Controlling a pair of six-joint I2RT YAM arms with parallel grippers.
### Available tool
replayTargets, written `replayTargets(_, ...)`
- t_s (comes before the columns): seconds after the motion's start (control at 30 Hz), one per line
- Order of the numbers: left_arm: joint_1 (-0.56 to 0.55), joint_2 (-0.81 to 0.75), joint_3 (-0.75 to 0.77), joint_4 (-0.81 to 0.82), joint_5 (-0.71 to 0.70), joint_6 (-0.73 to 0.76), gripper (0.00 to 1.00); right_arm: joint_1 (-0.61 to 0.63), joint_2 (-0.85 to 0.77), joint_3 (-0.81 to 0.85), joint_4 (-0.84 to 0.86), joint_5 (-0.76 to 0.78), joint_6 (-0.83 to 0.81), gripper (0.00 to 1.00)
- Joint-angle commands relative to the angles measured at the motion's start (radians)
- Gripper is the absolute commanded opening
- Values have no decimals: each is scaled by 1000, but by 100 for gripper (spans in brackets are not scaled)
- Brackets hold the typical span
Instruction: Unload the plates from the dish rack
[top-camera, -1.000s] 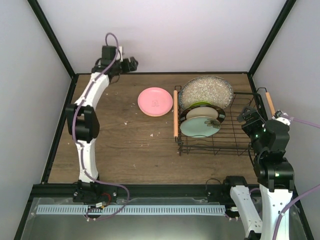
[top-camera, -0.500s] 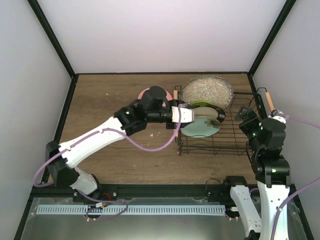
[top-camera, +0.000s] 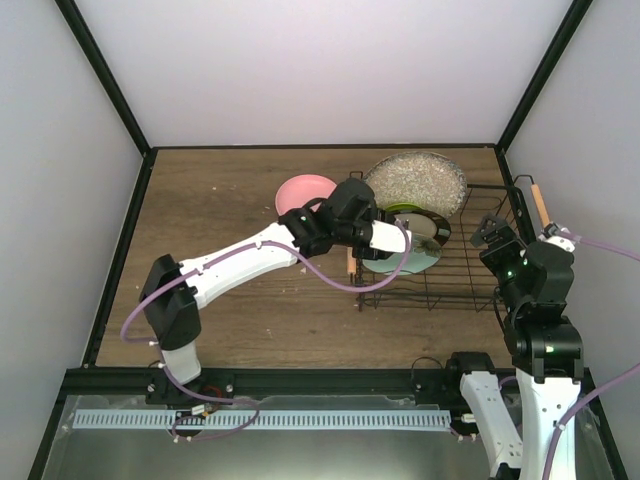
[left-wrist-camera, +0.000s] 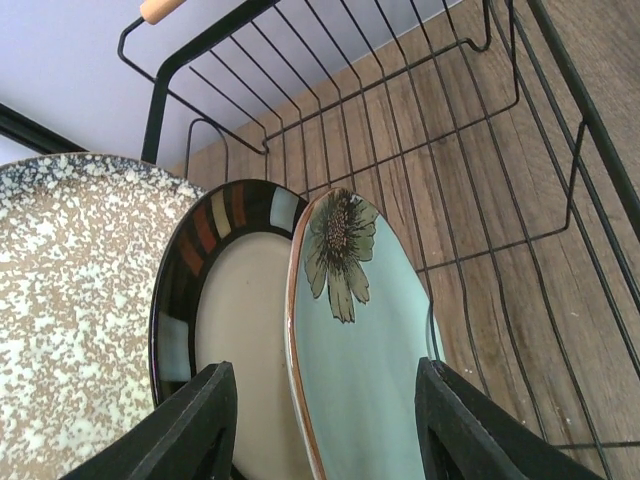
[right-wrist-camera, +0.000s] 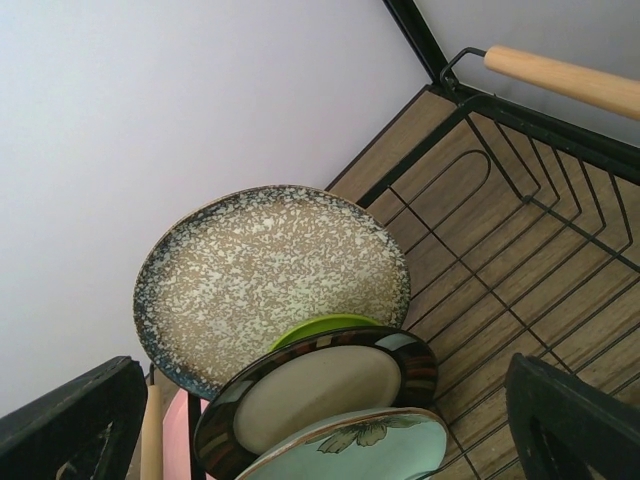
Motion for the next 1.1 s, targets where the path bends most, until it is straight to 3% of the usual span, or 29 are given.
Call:
replayTargets(0.0, -14, 56, 52, 8, -21, 16, 50, 10, -21, 48, -21, 27, -18, 100)
replayTargets(0.37, -20, 189, 140, 29, -88, 22, 50, 10, -16, 65, -28, 32, -49, 100)
replayTargets(0.73, -28, 228, 162, 12, -117, 40, 14, 10, -27, 75, -43, 55, -59, 100)
replayTargets(0.9, -37, 224, 162, 11, -142, 47, 4, 9, -31, 73, -49, 59, -50, 100)
replayTargets(1.07, -45, 211, 177, 12, -161, 31, 4, 10, -40, 66, -52, 54, -38, 100)
